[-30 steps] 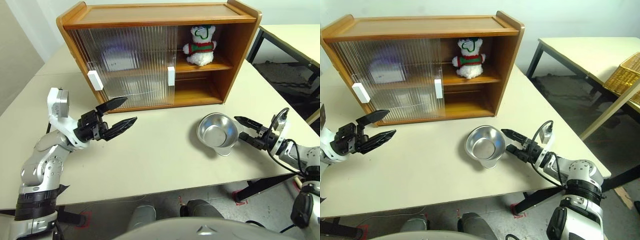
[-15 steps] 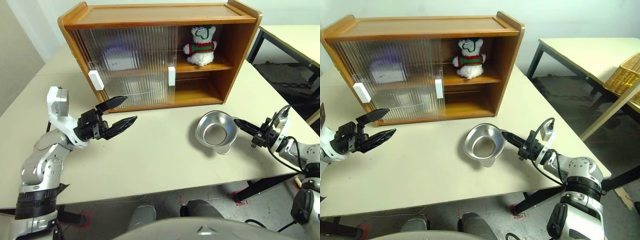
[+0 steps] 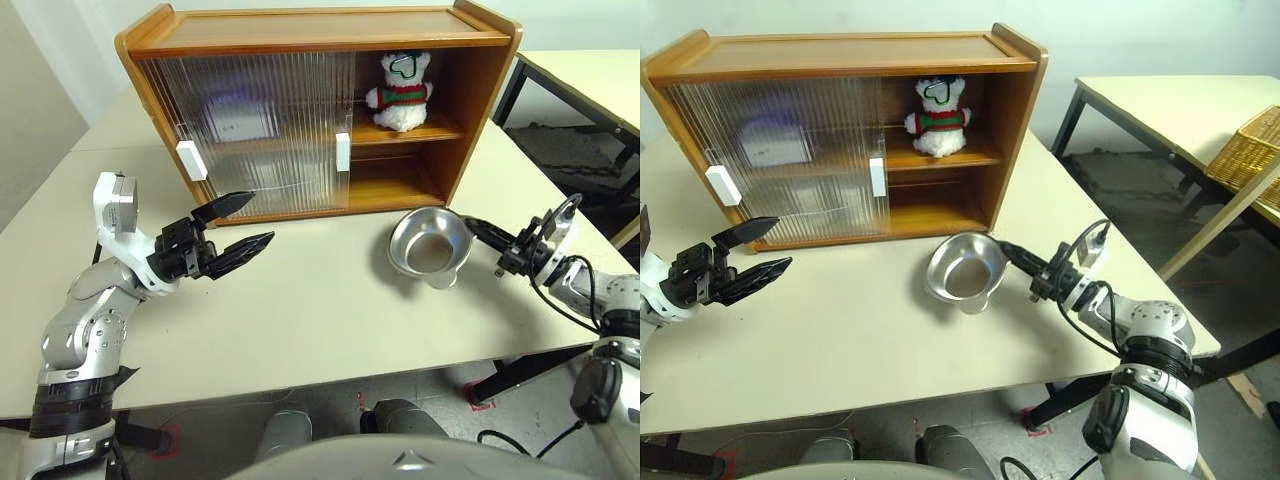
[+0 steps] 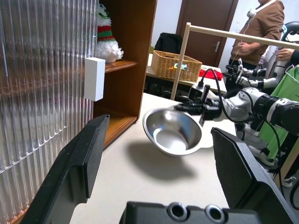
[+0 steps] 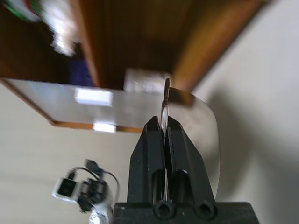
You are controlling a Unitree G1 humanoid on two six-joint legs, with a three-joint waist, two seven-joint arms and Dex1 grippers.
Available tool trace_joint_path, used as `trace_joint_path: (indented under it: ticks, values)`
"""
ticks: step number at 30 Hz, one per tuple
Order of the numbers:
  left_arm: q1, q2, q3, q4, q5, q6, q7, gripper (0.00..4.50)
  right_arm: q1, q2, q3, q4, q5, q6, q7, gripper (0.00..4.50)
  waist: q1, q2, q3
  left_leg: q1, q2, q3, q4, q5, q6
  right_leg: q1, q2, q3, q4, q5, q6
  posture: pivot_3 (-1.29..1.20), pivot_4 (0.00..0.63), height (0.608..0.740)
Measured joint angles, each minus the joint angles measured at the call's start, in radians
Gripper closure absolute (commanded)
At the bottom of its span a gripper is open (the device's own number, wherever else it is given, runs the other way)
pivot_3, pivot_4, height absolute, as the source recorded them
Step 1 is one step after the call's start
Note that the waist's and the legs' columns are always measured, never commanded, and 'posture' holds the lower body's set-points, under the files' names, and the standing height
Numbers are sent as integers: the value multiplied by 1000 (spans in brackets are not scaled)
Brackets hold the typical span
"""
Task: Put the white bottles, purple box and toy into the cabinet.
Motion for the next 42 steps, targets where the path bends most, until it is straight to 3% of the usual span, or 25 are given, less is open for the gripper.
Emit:
trace_joint_path:
  ticks: [12,22,34,42]
  values:
    - [-5,9,1,0,0,0,-1,0,-143,112,-93,145,37,-117,-109,4469,0,1,-1,0,0,-2,-2,0,0,-1,-3,-1,0,2,3,5,19,740]
    - [3,18,5,-1,1,-6,-2,0,-260,206,-150,303,38,-373,-180,4469,1,2,-2,0,2,-4,-5,0,0,-3,-3,-3,1,4,3,21,13,740]
    - [7,30,7,-7,0,-6,1,0,-310,242,-163,464,37,-633,-212,4469,2,2,-2,0,5,-4,-5,0,1,-3,-2,-3,1,5,1,22,23,740]
    - [9,37,8,-10,0,-4,2,0,-366,314,-187,522,37,-780,-243,4469,1,2,-2,0,12,-3,-6,0,1,-5,3,-6,1,10,-8,25,24,740]
